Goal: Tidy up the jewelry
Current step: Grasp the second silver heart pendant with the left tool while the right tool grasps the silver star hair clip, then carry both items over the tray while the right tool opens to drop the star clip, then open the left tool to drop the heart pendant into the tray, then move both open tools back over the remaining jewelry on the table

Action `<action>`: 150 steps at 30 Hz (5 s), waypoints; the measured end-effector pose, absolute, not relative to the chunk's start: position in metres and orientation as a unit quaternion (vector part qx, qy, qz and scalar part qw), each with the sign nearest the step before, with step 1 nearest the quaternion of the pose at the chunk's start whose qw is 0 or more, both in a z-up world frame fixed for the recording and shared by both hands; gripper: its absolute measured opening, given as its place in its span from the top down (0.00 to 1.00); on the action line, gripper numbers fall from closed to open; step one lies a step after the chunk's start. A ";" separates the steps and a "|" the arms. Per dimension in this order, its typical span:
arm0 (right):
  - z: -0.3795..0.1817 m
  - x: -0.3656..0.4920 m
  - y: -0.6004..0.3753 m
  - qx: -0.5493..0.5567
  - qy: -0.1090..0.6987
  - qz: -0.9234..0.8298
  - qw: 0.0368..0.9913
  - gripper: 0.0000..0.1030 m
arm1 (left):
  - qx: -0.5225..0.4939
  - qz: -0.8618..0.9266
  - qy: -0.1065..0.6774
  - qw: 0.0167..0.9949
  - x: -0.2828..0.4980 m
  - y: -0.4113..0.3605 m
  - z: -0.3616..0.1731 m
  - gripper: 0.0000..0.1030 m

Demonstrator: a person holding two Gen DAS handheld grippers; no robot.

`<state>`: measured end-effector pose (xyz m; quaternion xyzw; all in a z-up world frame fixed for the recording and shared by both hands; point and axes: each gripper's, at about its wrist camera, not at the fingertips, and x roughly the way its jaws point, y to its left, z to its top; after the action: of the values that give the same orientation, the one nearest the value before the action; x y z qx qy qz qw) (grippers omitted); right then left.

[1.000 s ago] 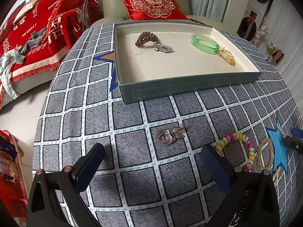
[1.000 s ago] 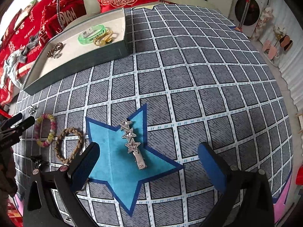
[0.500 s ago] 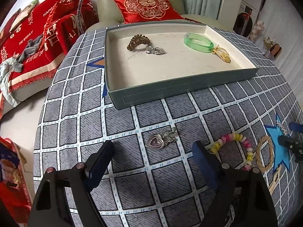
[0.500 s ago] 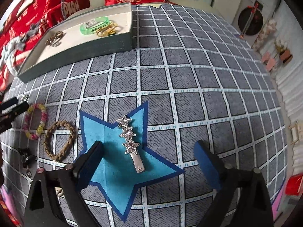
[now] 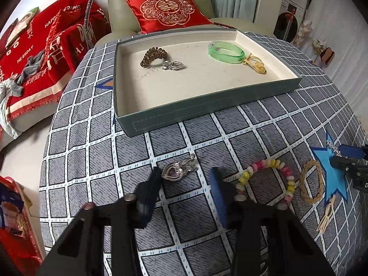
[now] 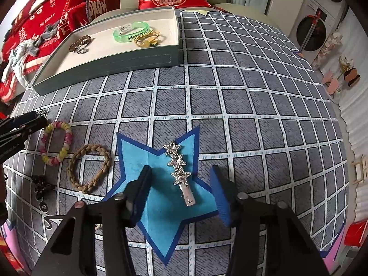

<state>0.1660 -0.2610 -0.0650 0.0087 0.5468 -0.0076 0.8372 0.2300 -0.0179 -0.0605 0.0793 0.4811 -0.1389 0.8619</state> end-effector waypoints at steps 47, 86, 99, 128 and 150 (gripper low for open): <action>0.027 0.268 -0.216 0.035 0.463 0.066 0.883 0.82 | -0.074 -0.179 0.452 0.871 0.307 -0.007 -0.003 0.70; -0.049 0.371 -0.211 0.026 0.520 0.035 0.853 0.80 | -0.056 -0.131 0.505 0.851 0.377 -0.030 -0.053 0.69; -0.041 0.362 -0.211 0.057 0.509 0.054 0.857 0.45 | -0.033 -0.120 0.500 0.857 0.369 -0.032 -0.053 0.69; -0.011 0.326 -0.229 0.080 0.493 0.056 0.864 0.15 | -0.038 -0.117 0.463 0.878 0.356 -0.028 -0.030 0.00; 0.013 0.253 -0.244 0.135 0.471 0.065 0.869 0.13 | -0.024 -0.178 0.453 0.873 0.248 -0.010 -0.012 0.00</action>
<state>0.2531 -0.2445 0.0128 0.1352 0.4714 0.0646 0.8691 0.2482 -0.0105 -0.0116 -0.0237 0.4529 -0.1780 0.8733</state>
